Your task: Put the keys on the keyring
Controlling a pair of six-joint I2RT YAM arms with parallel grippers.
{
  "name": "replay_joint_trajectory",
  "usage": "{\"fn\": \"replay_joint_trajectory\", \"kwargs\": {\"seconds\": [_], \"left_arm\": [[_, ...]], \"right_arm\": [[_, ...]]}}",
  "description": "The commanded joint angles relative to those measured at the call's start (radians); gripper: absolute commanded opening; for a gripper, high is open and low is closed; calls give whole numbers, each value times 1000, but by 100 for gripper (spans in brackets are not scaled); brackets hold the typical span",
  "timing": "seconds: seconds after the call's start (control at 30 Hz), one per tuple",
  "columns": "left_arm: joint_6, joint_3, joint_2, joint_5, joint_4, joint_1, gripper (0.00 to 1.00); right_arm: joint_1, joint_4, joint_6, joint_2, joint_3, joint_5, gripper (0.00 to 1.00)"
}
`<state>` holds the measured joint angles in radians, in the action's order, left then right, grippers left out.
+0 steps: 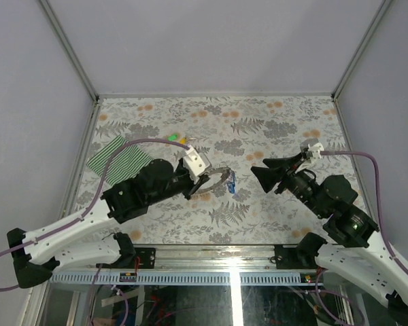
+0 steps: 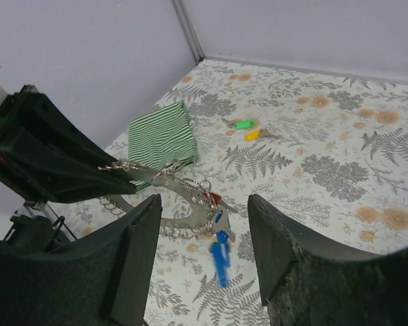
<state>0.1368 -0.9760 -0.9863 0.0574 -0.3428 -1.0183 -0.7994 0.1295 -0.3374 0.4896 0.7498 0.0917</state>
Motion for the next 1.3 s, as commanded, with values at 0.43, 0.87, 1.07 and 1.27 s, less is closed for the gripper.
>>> {"fn": "replay_joint_trajectory", "kwargs": {"seconds": [0.43,0.87,1.07,1.27], "left_arm": [[216,186,148,-255,456,1,0],[204,106,106,-203,355,0,0],[190,111,106,-197,354,0,0],[198,106,104,-185,345,1,0]], "right_arm": [[-4,44,-91,141,210,-111,50],[-4,201,-134,335,406,-273,36],[-4,236,-158,421,448,-341,31],[-4,290,-156,436,458,-288,31]]}}
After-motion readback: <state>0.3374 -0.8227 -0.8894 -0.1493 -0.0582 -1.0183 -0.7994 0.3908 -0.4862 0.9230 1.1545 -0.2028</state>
